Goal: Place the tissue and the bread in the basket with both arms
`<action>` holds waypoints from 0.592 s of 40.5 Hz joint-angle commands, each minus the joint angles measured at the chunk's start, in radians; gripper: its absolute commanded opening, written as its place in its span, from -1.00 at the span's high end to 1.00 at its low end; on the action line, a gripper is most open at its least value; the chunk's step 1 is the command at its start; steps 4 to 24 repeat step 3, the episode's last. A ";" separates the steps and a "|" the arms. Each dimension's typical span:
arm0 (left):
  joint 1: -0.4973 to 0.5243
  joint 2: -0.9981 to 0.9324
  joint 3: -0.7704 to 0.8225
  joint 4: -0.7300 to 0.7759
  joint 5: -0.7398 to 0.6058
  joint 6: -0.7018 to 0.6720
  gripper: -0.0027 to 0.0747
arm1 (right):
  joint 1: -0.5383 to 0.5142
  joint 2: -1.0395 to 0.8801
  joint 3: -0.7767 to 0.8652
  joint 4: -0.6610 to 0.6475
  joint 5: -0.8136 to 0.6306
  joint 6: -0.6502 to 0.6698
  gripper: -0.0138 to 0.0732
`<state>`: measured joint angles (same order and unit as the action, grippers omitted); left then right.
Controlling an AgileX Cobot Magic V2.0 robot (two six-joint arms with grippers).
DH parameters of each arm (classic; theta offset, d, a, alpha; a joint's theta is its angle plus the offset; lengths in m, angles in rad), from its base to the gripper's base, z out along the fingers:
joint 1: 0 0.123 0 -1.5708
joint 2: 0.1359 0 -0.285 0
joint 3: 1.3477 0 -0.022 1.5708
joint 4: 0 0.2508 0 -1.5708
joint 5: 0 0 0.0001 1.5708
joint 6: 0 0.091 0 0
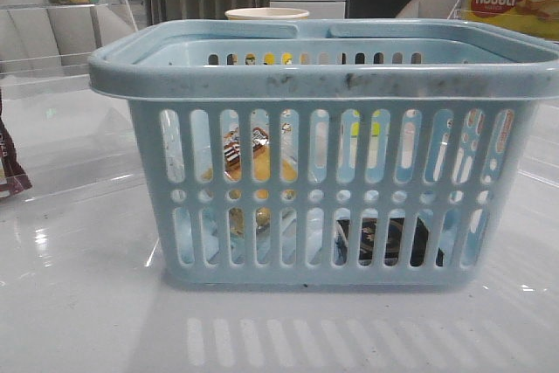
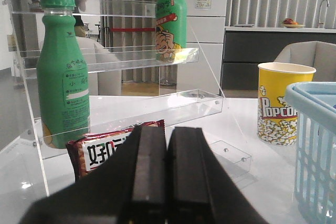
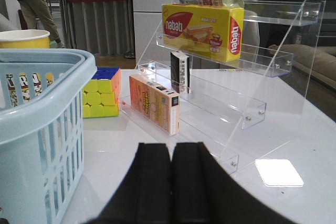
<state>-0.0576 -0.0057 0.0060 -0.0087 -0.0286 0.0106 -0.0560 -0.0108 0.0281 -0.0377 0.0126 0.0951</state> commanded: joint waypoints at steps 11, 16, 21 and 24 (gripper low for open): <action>-0.006 -0.016 0.007 -0.002 -0.086 -0.011 0.69 | -0.004 -0.020 -0.005 -0.012 -0.093 -0.002 0.55; -0.006 -0.016 0.007 -0.002 -0.086 -0.011 0.69 | -0.004 -0.020 -0.005 -0.012 -0.093 -0.002 0.55; -0.006 -0.016 0.007 -0.002 -0.086 -0.011 0.69 | -0.004 -0.020 -0.005 -0.012 -0.093 -0.002 0.55; -0.006 -0.016 0.007 -0.002 -0.086 -0.011 0.69 | -0.004 -0.020 -0.005 -0.012 -0.093 -0.002 0.55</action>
